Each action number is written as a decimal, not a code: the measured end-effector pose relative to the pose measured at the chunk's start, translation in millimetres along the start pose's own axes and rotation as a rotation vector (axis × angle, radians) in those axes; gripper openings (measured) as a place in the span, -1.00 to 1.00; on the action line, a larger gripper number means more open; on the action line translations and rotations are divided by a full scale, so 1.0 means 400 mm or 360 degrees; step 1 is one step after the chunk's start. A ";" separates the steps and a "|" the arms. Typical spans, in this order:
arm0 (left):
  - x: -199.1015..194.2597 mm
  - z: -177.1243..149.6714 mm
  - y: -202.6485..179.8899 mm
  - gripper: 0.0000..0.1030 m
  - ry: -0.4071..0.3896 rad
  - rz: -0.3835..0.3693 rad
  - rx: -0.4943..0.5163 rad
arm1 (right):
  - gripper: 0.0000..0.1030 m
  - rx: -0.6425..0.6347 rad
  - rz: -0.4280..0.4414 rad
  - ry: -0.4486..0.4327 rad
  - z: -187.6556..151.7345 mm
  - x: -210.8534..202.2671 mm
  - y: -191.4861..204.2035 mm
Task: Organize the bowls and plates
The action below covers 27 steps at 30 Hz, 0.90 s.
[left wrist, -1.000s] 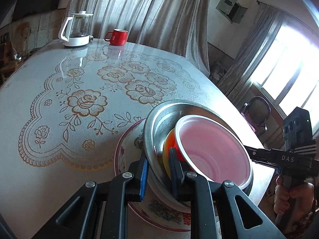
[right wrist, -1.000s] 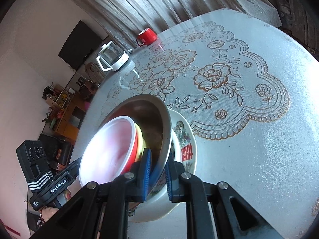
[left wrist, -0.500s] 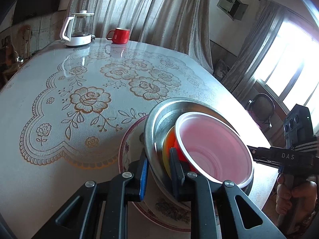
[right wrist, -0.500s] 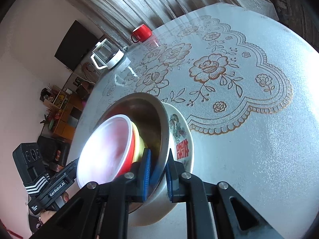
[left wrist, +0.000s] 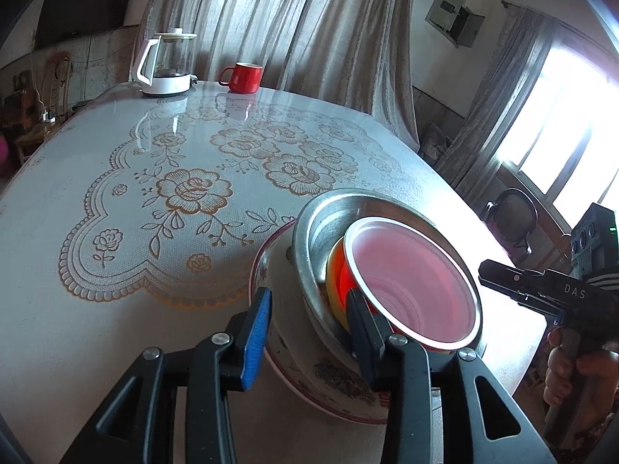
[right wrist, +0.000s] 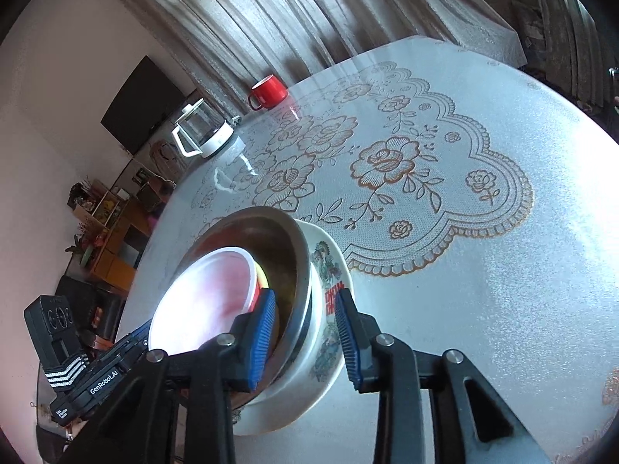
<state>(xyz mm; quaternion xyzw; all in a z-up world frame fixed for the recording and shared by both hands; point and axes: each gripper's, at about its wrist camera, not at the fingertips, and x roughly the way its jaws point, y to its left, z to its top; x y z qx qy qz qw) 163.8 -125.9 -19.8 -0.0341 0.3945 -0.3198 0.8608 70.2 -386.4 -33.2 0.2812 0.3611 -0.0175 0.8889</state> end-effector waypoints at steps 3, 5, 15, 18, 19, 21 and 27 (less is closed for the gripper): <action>-0.029 -0.016 0.008 0.06 -0.0032 0.0032 -0.0007 | -0.35 -0.0061 -0.0074 -0.0075 -0.012 -0.044 -0.001; -0.050 -0.027 0.015 0.10 -0.0054 0.0036 -0.0022 | -0.34 -0.0113 -0.0141 -0.0129 -0.019 -0.078 -0.003; -0.144 -0.094 -0.013 0.88 -0.0141 0.0166 0.0070 | -0.28 -0.0380 -0.0605 -0.0524 -0.060 -0.341 -0.045; -0.166 -0.115 -0.041 1.00 -0.0166 0.0238 0.0119 | -0.26 -0.0493 -0.0778 -0.0693 -0.077 -0.438 -0.042; -0.171 -0.121 -0.051 1.00 -0.0167 0.0278 0.0134 | -0.26 -0.0519 -0.0822 -0.0746 -0.083 -0.472 -0.042; -0.182 -0.134 -0.072 1.00 -0.0167 0.0326 0.0163 | -0.22 -0.0555 -0.0876 -0.0848 -0.095 -0.535 -0.039; -0.196 -0.171 -0.123 1.00 -0.0124 0.0395 0.0170 | 0.31 -0.0497 -0.0754 -0.0906 -0.161 -0.579 -0.022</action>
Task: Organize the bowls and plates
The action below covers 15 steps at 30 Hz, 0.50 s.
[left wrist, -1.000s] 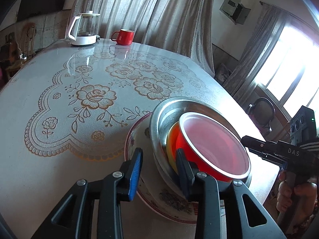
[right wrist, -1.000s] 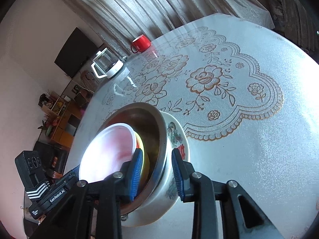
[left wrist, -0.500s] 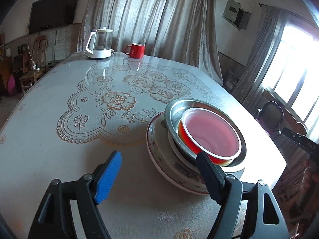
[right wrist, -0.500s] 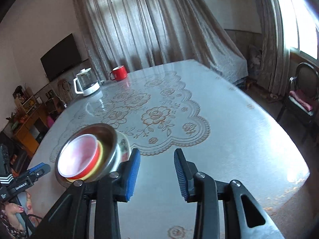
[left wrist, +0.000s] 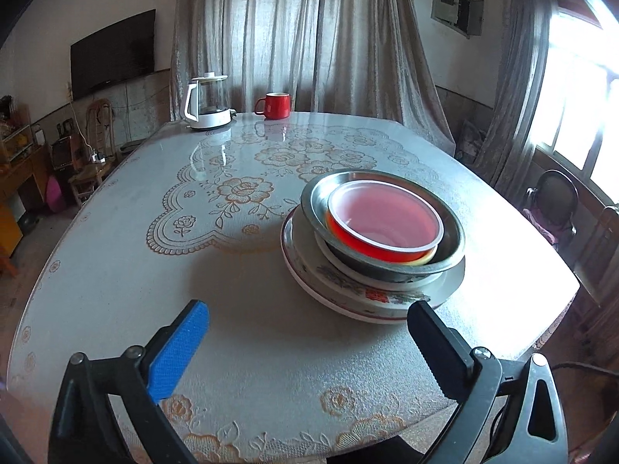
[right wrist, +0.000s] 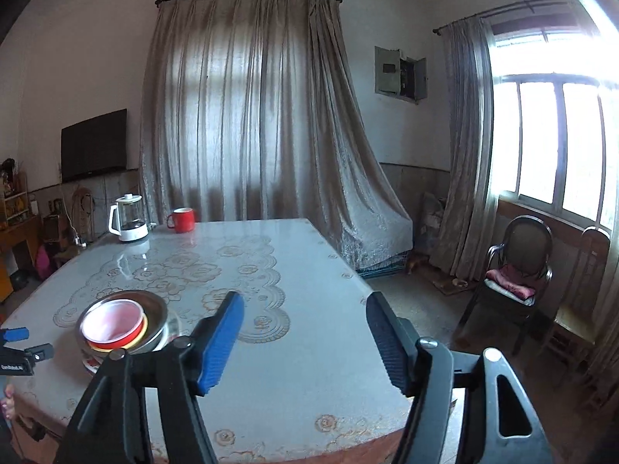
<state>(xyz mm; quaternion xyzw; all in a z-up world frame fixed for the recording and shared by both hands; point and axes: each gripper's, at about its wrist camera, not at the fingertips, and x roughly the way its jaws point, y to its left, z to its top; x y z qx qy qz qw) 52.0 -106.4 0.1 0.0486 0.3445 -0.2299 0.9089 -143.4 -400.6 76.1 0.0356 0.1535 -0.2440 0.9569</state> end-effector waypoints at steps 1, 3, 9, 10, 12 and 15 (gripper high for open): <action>-0.002 -0.003 -0.006 1.00 0.0003 0.0015 0.0009 | 0.31 0.0037 0.0059 0.0035 -0.014 0.005 0.015; -0.011 -0.016 -0.021 1.00 0.0000 0.0059 0.0039 | 0.32 0.0087 0.0151 0.0136 -0.047 0.025 0.055; -0.033 -0.047 -0.035 1.00 0.0010 0.0113 0.0035 | 0.31 -0.0038 0.0271 0.0384 -0.152 0.076 0.221; -0.035 -0.052 -0.035 1.00 0.0011 0.0117 0.0034 | 0.31 -0.0050 0.0293 0.0406 -0.165 0.079 0.242; -0.038 -0.059 -0.037 1.00 0.0011 0.0135 0.0044 | 0.32 -0.0046 0.0362 0.0446 -0.193 0.081 0.278; -0.048 -0.069 -0.039 1.00 0.0002 0.0172 0.0047 | 0.32 -0.0055 0.0414 0.0486 -0.226 0.080 0.326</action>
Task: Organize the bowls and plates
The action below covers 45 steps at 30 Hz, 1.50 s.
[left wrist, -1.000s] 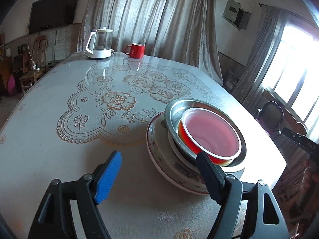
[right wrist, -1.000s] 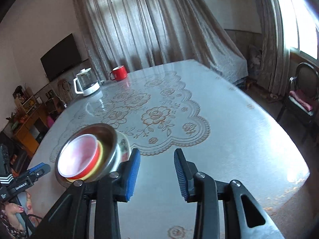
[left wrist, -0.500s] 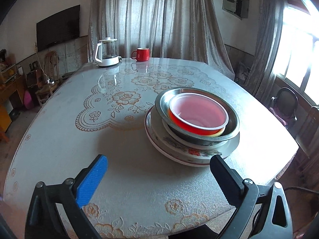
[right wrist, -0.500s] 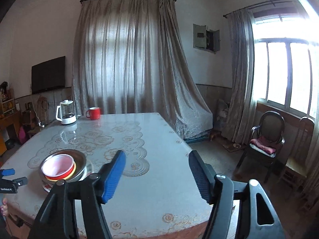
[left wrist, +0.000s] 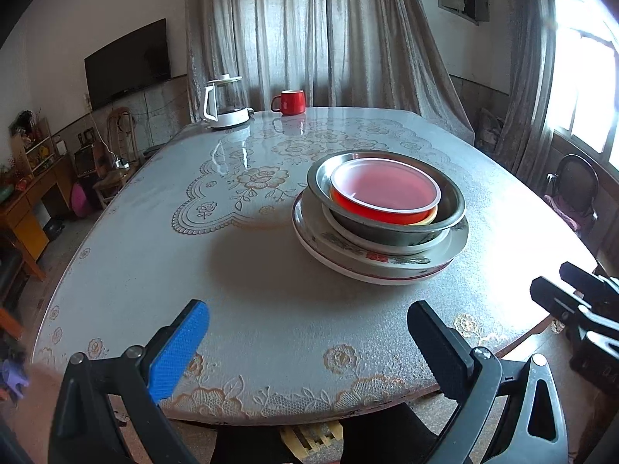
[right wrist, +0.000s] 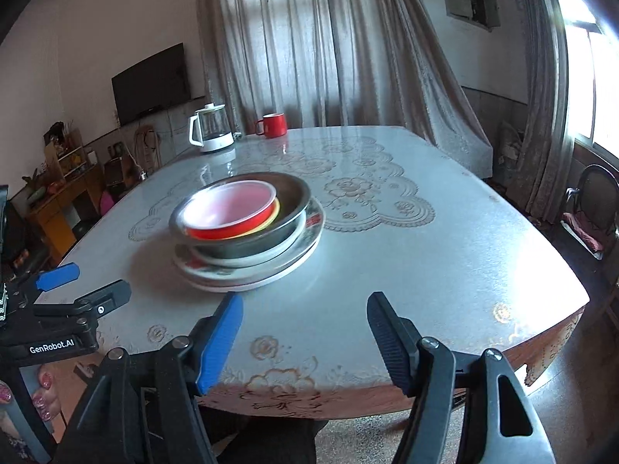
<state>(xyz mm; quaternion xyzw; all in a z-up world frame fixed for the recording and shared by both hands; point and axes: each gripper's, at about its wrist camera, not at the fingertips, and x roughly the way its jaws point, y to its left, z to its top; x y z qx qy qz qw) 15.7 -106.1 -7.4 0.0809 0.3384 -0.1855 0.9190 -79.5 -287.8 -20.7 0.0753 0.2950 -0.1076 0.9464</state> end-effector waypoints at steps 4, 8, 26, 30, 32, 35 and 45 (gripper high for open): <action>-0.007 -0.012 0.003 1.00 0.0021 0.0001 -0.0022 | 0.32 -0.0007 0.0026 0.0055 -0.030 0.024 0.048; -0.018 -0.022 0.000 1.00 0.0018 0.0041 -0.0017 | 0.32 0.0009 0.0024 0.0080 -0.058 0.046 0.077; -0.032 -0.047 0.021 1.00 -0.0002 0.0078 -0.0050 | 0.32 0.0009 -0.0069 0.0006 -0.069 0.047 0.117; -0.028 -0.047 0.024 1.00 -0.0005 0.0112 -0.0042 | 0.32 0.0037 -0.0080 -0.0007 -0.065 0.043 0.107; -0.024 -0.047 0.024 1.00 0.0002 0.0112 -0.0040 | 0.32 0.0042 -0.0078 -0.0013 -0.065 0.040 0.106; -0.018 -0.048 0.020 1.00 0.0014 0.0111 -0.0022 | 0.32 0.0040 -0.0072 -0.0012 -0.063 0.039 0.108; -0.015 -0.051 0.016 1.00 0.0024 0.0110 -0.0012 | 0.32 0.0046 -0.0059 0.0006 -0.065 0.046 0.109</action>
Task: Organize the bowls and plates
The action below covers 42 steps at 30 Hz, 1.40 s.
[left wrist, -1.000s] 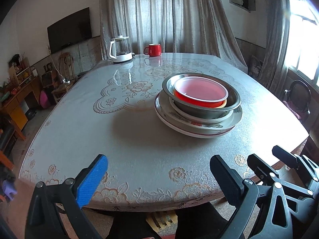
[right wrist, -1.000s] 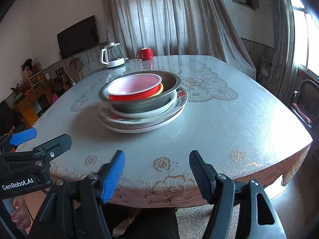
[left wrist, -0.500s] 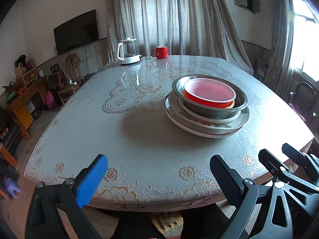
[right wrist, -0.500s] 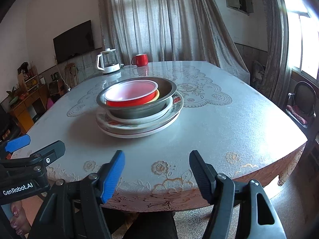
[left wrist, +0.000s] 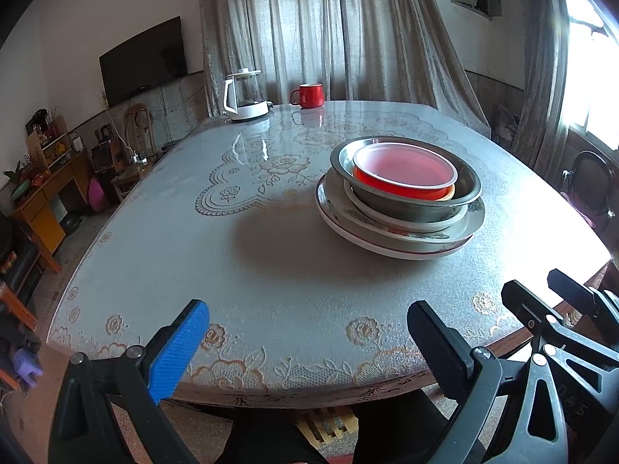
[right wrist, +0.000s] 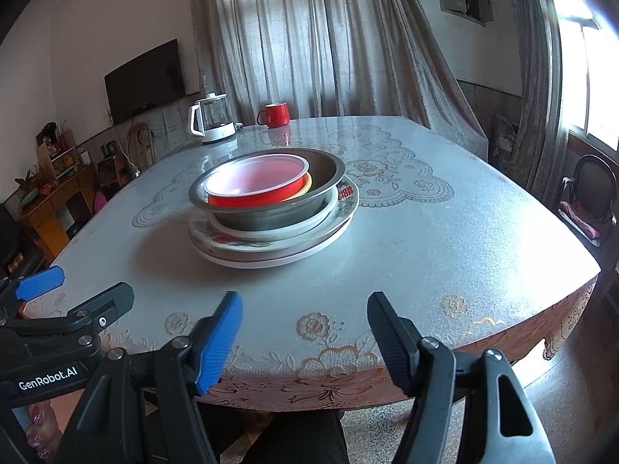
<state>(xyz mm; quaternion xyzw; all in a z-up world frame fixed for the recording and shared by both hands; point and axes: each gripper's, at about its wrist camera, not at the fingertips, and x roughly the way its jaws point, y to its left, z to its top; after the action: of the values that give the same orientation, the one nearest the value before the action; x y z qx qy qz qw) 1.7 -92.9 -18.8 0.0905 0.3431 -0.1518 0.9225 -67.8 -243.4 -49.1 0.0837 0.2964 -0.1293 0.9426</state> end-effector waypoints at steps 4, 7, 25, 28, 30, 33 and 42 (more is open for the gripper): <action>0.003 0.000 0.003 1.00 0.0003 0.0002 -0.0005 | 0.32 -0.0006 -0.0001 -0.0001 0.000 0.001 0.003; 0.004 -0.001 0.005 1.00 0.0003 0.0004 -0.0006 | 0.32 -0.0009 -0.0002 -0.0001 0.001 0.001 0.003; 0.006 -0.002 0.009 1.00 0.0000 0.0014 -0.0007 | 0.32 -0.0020 0.0013 -0.0001 0.012 0.007 0.007; 0.006 -0.001 0.009 1.00 -0.0002 0.0015 -0.0007 | 0.32 -0.0024 0.0010 -0.0005 0.013 0.005 0.008; 0.006 -0.001 0.011 1.00 -0.0002 0.0014 -0.0011 | 0.32 -0.0030 0.0010 -0.0002 0.013 0.005 0.010; 0.008 0.000 0.011 1.00 0.0002 0.0012 -0.0012 | 0.32 -0.0032 0.0013 -0.0002 0.014 0.006 0.011; 0.008 0.000 -0.001 1.00 -0.0002 0.0000 0.0012 | 0.32 -0.0025 0.0001 -0.0014 0.017 0.008 0.006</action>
<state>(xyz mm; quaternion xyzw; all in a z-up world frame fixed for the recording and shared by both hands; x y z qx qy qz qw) 3.9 -93.9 -21.1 0.0939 0.3420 -0.1530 0.9224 -60.8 -243.2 -45.2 0.0757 0.2931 -0.1270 0.9446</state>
